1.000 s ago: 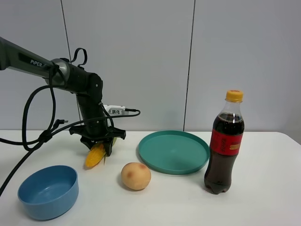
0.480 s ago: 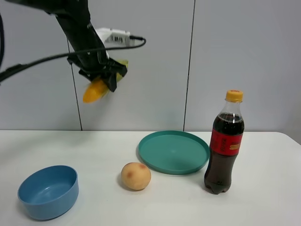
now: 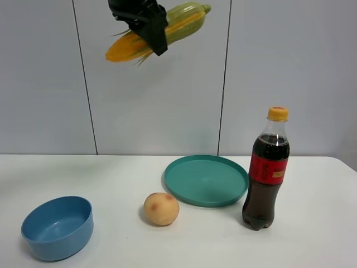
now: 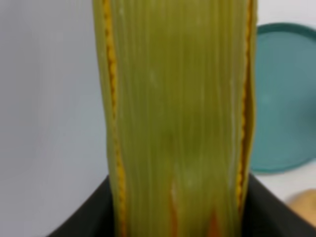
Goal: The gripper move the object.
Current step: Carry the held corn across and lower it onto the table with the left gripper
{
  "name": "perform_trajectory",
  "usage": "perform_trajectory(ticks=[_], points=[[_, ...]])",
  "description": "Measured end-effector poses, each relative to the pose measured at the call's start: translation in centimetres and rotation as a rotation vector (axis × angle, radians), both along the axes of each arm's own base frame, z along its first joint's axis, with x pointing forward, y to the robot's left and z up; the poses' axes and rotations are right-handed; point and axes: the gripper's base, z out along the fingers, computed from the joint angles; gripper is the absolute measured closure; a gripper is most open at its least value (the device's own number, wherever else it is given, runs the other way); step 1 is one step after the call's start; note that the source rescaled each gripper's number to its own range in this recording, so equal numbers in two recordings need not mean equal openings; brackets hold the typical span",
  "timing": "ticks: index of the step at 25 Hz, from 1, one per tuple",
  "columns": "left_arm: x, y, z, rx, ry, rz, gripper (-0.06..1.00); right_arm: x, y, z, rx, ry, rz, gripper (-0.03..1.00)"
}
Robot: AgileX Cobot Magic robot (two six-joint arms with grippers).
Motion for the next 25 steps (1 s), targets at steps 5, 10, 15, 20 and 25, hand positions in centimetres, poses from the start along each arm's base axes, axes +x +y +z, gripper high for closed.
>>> perform_trajectory(ticks=[5,10,15,20,25], points=[[-5.0,-5.3,-0.5,0.047,0.024,-0.136,0.93,0.0,0.0,0.0,0.0,0.0,0.0,-0.03],[-8.4,-9.6,-3.1,0.105,0.068,-0.174,0.93,0.0,0.0,0.0,0.0,0.0,0.0,-0.03],[-10.0,-13.4,-9.0,0.264,0.162,-0.215,0.93,0.0,0.0,0.0,0.0,0.0,0.0,-0.03],[-10.2,-15.5,-14.5,0.357,0.252,-0.233,0.93,0.0,0.0,0.0,0.0,0.0,0.0,-0.03],[-9.6,-16.8,-18.9,0.415,0.277,-0.269,0.93,0.0,0.0,0.0,0.0,0.0,0.0,-0.03]])
